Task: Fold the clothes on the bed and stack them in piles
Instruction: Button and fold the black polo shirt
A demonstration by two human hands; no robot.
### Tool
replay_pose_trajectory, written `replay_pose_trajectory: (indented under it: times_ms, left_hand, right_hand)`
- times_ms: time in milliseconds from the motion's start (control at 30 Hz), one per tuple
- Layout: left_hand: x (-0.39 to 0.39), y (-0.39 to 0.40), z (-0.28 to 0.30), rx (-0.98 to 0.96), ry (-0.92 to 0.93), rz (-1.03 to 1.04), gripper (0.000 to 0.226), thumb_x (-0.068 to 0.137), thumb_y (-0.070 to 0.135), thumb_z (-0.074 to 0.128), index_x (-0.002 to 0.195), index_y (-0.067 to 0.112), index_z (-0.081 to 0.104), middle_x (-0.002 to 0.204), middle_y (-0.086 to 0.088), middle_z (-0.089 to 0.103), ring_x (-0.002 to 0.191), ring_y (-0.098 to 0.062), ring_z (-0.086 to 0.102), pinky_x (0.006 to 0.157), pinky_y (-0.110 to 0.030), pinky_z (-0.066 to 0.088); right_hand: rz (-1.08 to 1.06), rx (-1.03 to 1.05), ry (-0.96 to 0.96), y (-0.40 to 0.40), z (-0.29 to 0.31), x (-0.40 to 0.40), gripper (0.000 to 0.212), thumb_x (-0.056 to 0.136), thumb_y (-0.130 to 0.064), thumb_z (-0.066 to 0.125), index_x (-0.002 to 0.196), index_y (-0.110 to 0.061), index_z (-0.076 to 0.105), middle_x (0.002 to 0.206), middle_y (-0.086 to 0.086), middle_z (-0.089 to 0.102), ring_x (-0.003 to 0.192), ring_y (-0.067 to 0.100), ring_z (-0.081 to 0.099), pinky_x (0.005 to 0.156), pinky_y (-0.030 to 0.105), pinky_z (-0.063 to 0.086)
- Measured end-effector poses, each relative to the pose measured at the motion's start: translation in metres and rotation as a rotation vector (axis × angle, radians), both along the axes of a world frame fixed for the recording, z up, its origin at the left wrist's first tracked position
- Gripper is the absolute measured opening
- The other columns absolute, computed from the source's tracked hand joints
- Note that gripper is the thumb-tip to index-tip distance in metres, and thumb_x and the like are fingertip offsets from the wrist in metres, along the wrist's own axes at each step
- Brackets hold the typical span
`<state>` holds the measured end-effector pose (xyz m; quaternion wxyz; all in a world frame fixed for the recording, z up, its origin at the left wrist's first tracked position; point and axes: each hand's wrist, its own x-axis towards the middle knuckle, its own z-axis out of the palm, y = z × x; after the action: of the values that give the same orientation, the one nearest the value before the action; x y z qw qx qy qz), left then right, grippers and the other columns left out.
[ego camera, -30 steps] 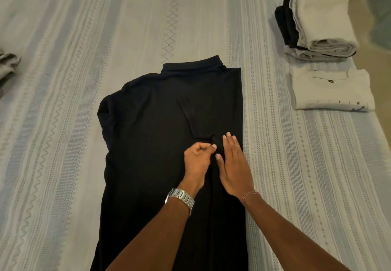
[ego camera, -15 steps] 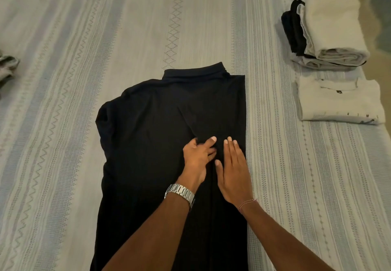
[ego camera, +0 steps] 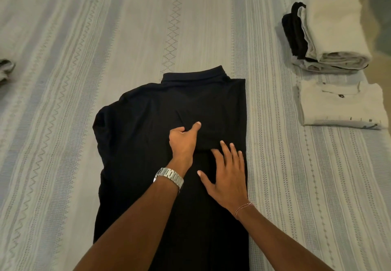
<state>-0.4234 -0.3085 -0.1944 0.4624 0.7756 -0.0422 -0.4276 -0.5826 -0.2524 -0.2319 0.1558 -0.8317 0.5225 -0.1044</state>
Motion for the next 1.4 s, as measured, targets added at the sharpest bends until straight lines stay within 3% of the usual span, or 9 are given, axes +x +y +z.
replay_pose_trajectory:
  times_ms: [67, 233, 400, 533, 667, 933, 1067, 1233, 1400]
  left_hand:
    - [0.007, -0.014, 0.005, 0.014, 0.047, 0.078, 0.042, 0.072, 0.037, 0.089, 0.067, 0.015, 0.054, 0.065, 0.000, 0.055, 0.064, -0.014, 0.054, 0.067, -0.032, 0.052]
    - [0.025, -0.041, 0.020, 0.008, 0.009, 0.059, 0.039, 0.074, 0.018, 0.089, 0.062, 0.017, 0.052, 0.070, -0.007, 0.062, 0.072, -0.025, 0.063, 0.073, -0.037, 0.059]
    - [0.031, -0.052, 0.029, 0.038, -0.613, -0.305, 0.021, 0.090, 0.025, 0.075, 0.082, 0.020, 0.056, 0.070, 0.007, 0.056, 0.058, -0.004, 0.050, 0.054, -0.016, 0.036]
    - [0.021, -0.060, 0.037, 0.068, -0.813, -0.377, 0.015, 0.094, 0.026, 0.068, 0.096, 0.021, 0.054, 0.075, 0.007, 0.058, 0.065, -0.007, 0.054, 0.058, -0.021, 0.037]
    - [0.017, -0.061, 0.038, 0.071, -0.825, -0.425, 0.018, 0.095, 0.024, 0.068, 0.097, 0.022, 0.050, 0.078, 0.006, 0.058, 0.065, -0.006, 0.053, 0.063, -0.028, 0.044]
    - [0.015, -0.071, 0.047, 0.039, -0.855, -0.446, 0.025, 0.093, 0.019, 0.068, 0.110, 0.015, 0.050, 0.084, 0.005, 0.056, 0.073, -0.014, 0.056, 0.065, -0.030, 0.045]
    - [-0.006, -0.088, 0.039, -0.037, -0.732, -0.552, 0.031, 0.091, 0.028, 0.074, 0.108, 0.019, 0.050, 0.080, 0.008, 0.056, 0.069, -0.004, 0.055, 0.058, -0.019, 0.041]
    - [-0.032, -0.096, 0.016, -0.134, -0.625, -0.835, 0.031, 0.093, 0.033, 0.072, 0.115, 0.013, 0.062, 0.076, 0.009, 0.067, 0.076, -0.008, 0.066, 0.076, -0.028, 0.054]
    - [-0.032, -0.089, 0.007, -0.205, -0.885, -0.979, 0.031, 0.102, 0.008, 0.051, 0.132, 0.010, 0.058, 0.114, -0.006, 0.068, 0.106, -0.020, 0.061, 0.088, -0.042, 0.056]
  right_hand:
    - [-0.049, -0.105, -0.070, -0.010, 0.009, 0.018, 0.069, 0.090, -0.058, 0.065, 0.140, -0.015, 0.046, 0.143, 0.010, 0.051, 0.128, 0.027, 0.051, 0.100, 0.043, 0.049]
    - [-0.128, 0.006, -0.116, -0.038, 0.028, 0.069, 0.067, 0.085, -0.033, 0.078, 0.141, -0.012, 0.047, 0.113, 0.005, 0.061, 0.094, 0.017, 0.061, 0.077, 0.031, 0.055]
    - [-0.204, 0.167, -0.228, -0.040, 0.027, 0.076, 0.027, 0.094, -0.030, 0.063, 0.118, -0.017, 0.061, 0.106, 0.001, 0.064, 0.093, 0.017, 0.061, 0.074, 0.034, 0.056]
    - [-0.257, 0.184, -0.207, -0.040, 0.028, 0.077, 0.051, 0.083, -0.058, 0.065, 0.117, -0.021, 0.055, 0.108, -0.004, 0.058, 0.093, 0.014, 0.056, 0.073, 0.032, 0.053]
    - [-0.284, 0.256, -0.105, -0.046, 0.035, 0.077, 0.035, 0.088, -0.043, 0.068, 0.112, -0.020, 0.057, 0.109, -0.002, 0.062, 0.093, 0.015, 0.060, 0.077, 0.032, 0.054]
    - [-0.325, 0.504, -0.554, -0.048, 0.041, 0.062, 0.013, 0.092, -0.021, 0.067, 0.101, -0.012, 0.066, 0.084, 0.001, 0.065, 0.068, 0.008, 0.061, 0.062, 0.015, 0.044]
    - [-0.493, 0.634, -0.762, -0.051, 0.040, 0.043, 0.006, 0.096, -0.016, 0.065, 0.090, -0.015, 0.065, 0.067, 0.007, 0.070, 0.065, 0.017, 0.070, 0.065, 0.029, 0.058]
    - [-0.714, 0.712, -0.881, -0.053, 0.037, 0.018, 0.013, 0.100, -0.013, 0.059, 0.099, -0.025, 0.065, 0.075, -0.003, 0.074, 0.073, 0.015, 0.075, 0.076, 0.038, 0.063]
    - [-0.841, 0.801, -0.921, -0.059, 0.040, 0.004, 0.015, 0.098, -0.026, 0.064, 0.110, -0.016, 0.065, 0.077, 0.000, 0.076, 0.071, 0.014, 0.075, 0.071, 0.035, 0.063]
